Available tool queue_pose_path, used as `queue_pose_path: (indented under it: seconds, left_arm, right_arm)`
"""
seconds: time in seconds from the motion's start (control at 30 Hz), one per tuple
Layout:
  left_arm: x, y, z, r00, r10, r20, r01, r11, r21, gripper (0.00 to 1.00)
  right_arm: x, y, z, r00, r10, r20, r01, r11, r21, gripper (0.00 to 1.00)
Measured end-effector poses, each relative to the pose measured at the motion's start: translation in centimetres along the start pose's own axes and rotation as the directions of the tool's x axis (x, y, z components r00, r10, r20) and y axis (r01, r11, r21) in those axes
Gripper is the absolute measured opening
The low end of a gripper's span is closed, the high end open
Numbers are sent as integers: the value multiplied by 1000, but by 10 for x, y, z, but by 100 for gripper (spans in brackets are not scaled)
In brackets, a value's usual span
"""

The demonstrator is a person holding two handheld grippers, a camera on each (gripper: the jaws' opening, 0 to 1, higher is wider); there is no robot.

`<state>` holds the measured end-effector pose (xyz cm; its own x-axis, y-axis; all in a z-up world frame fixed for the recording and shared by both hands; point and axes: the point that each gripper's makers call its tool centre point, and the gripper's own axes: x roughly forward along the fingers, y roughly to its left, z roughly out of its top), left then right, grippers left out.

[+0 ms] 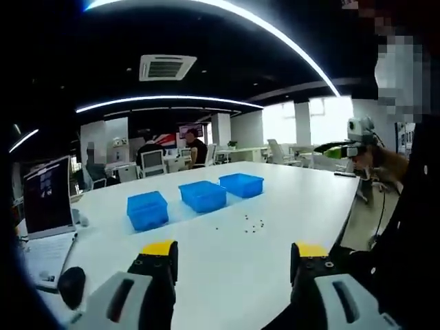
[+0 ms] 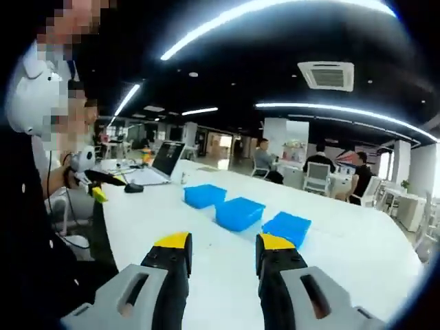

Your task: Pick up the resistors one by one and place each resistor into its matching bin, sorting the parts by color and model until every resistor is separated into the correct bin for its type

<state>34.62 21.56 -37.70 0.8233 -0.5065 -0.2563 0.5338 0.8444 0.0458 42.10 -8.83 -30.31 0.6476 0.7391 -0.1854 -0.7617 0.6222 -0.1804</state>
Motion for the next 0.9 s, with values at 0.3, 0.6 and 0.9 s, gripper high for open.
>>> queue_pose_path:
  seconds: [0.3, 0.6, 0.9]
  left_arm:
    - [-4, -2, -9, 1000, -9, -15, 9, 1000, -12, 68]
    - [-6, 0, -18, 1000, -6, -19, 5, 999, -36, 68]
    - [-6, -4, -24, 1000, -17, -25, 16, 999, -46, 67]
  right_arm:
    - [55, 41, 0, 939, 270, -212, -299, 947, -120, 37]
    - [103, 72, -20, 811, 424, -402, -516, 843, -151, 34]
    - [143, 100, -58, 646, 474, -598, -662, 738, -129, 30]
